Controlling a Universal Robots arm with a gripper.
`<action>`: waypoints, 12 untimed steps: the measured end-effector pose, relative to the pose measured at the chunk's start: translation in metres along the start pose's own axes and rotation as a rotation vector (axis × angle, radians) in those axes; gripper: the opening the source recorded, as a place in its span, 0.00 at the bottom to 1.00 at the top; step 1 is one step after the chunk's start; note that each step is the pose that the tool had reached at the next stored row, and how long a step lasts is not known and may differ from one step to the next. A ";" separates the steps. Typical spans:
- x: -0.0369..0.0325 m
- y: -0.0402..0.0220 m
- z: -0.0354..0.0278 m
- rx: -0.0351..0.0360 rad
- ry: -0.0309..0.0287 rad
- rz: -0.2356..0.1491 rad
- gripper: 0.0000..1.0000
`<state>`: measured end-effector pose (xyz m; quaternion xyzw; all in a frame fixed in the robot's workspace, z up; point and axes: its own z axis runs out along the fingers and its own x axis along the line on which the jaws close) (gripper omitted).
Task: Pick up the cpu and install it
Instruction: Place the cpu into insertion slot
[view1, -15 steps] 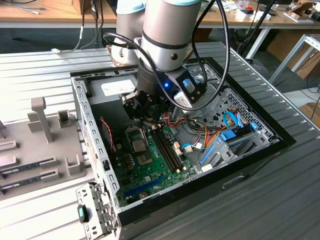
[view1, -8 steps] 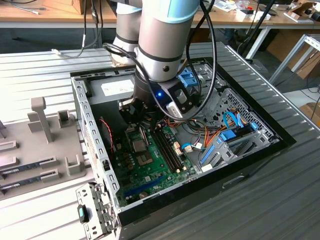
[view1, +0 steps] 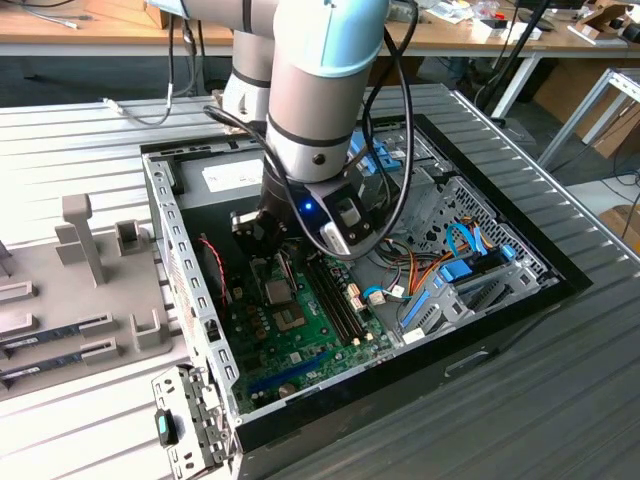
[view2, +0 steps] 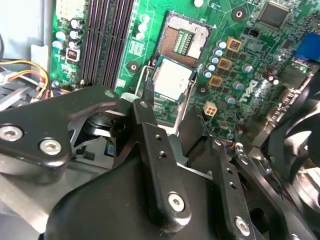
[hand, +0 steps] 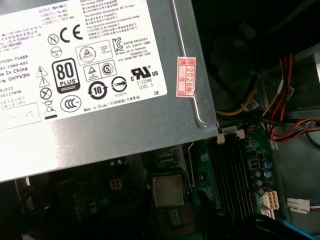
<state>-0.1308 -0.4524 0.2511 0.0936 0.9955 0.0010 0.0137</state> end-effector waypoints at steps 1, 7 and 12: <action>0.0001 0.0000 0.0030 0.0000 0.0000 0.000 0.47; 0.0001 -0.0014 0.0137 0.0045 -0.0008 -0.005 0.47; 0.0003 -0.0014 0.0187 0.0058 -0.0011 -0.007 0.47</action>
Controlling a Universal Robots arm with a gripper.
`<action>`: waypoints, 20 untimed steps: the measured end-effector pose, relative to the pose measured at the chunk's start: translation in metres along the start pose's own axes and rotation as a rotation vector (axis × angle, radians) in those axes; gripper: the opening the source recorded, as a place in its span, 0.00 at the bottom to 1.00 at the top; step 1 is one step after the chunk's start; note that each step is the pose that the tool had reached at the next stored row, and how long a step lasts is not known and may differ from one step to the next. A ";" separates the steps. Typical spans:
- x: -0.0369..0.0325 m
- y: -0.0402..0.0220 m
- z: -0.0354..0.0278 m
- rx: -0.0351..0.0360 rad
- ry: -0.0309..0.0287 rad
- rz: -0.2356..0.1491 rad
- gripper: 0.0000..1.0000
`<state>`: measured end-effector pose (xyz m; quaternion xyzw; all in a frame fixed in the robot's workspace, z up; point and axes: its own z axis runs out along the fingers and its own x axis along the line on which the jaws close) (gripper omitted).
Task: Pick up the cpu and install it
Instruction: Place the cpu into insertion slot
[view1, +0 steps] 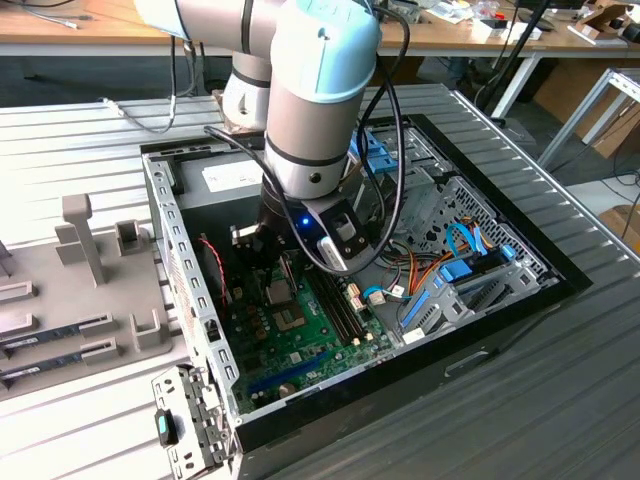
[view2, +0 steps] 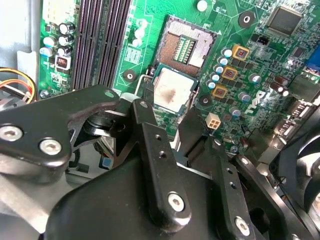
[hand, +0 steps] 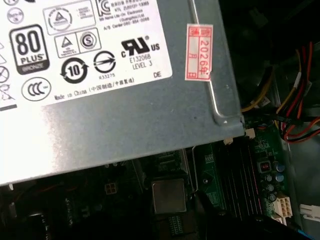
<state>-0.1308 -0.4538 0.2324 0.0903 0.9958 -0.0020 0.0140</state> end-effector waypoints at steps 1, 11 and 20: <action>0.0000 0.0000 0.0000 0.0001 0.0000 0.000 0.48; 0.0004 -0.0006 0.0159 0.0001 0.0001 -0.001 0.55; 0.0015 -0.0032 0.0273 0.0003 0.0001 -0.002 0.55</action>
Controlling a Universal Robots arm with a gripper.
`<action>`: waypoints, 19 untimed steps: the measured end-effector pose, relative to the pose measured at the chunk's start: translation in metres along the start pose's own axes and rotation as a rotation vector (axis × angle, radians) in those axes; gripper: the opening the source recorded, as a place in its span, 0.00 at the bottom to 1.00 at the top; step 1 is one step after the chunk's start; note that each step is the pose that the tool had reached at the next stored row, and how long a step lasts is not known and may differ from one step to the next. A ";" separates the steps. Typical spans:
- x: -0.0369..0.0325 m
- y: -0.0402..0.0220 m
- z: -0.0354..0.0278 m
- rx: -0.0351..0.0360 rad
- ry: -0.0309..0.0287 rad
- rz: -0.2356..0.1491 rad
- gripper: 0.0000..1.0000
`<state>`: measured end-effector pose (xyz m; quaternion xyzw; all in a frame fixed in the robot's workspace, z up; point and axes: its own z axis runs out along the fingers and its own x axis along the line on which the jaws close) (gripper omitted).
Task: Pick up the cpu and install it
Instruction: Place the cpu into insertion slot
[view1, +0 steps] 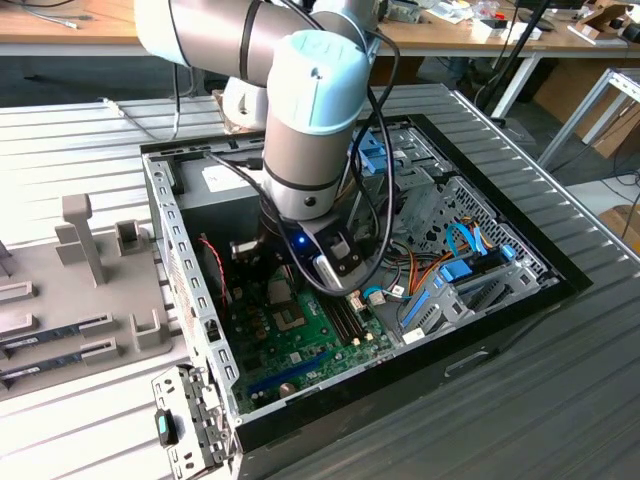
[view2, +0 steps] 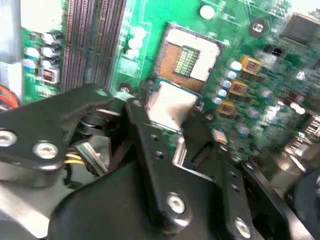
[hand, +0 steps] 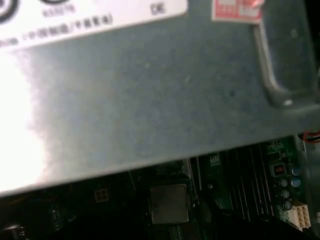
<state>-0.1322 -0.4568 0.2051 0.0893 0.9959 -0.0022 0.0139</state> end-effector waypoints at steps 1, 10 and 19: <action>0.0009 -0.0002 0.0005 -0.0001 0.0000 0.000 0.55; 0.0058 -0.0029 -0.0016 -0.0051 -0.0007 -0.005 0.55; 0.0044 -0.0033 -0.0052 -0.0079 -0.0003 -0.021 0.55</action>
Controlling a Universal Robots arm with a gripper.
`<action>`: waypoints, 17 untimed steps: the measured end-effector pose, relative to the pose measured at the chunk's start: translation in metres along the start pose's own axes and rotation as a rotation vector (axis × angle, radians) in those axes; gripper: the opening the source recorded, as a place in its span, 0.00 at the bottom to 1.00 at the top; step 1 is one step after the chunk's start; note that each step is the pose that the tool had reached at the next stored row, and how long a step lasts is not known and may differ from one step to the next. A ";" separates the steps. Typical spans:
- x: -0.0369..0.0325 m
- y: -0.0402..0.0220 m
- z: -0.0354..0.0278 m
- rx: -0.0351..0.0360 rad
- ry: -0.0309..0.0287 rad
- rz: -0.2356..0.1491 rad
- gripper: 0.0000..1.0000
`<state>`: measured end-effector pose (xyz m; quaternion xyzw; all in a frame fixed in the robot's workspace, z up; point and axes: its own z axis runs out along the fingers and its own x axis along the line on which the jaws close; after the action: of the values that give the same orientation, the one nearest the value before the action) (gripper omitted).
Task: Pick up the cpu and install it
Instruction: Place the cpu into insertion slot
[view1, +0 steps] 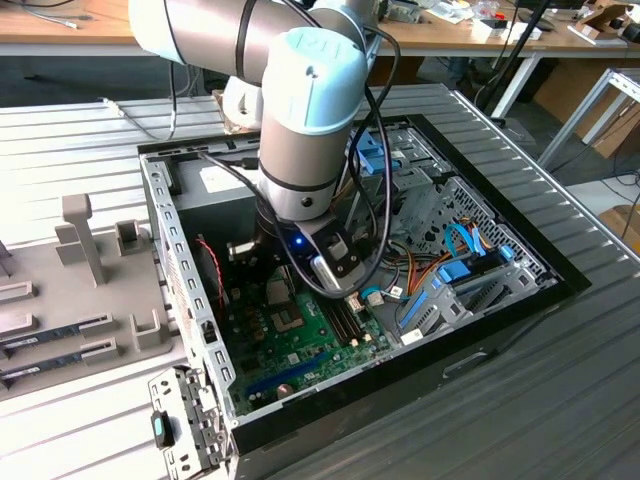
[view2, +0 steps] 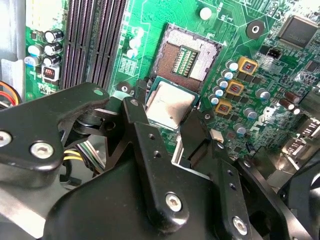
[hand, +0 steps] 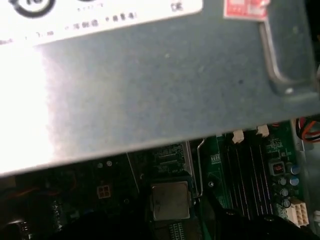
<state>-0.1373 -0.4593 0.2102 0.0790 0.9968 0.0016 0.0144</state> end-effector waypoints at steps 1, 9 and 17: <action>-0.0001 -0.0005 0.0000 0.0000 0.0000 -0.001 0.55; 0.0019 -0.0090 -0.0001 -0.0031 0.0006 -0.001 0.55; 0.0033 -0.0110 0.0032 -0.0077 0.0014 -0.018 0.55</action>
<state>-0.1422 -0.4696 0.2068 0.0698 0.9974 0.0054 0.0140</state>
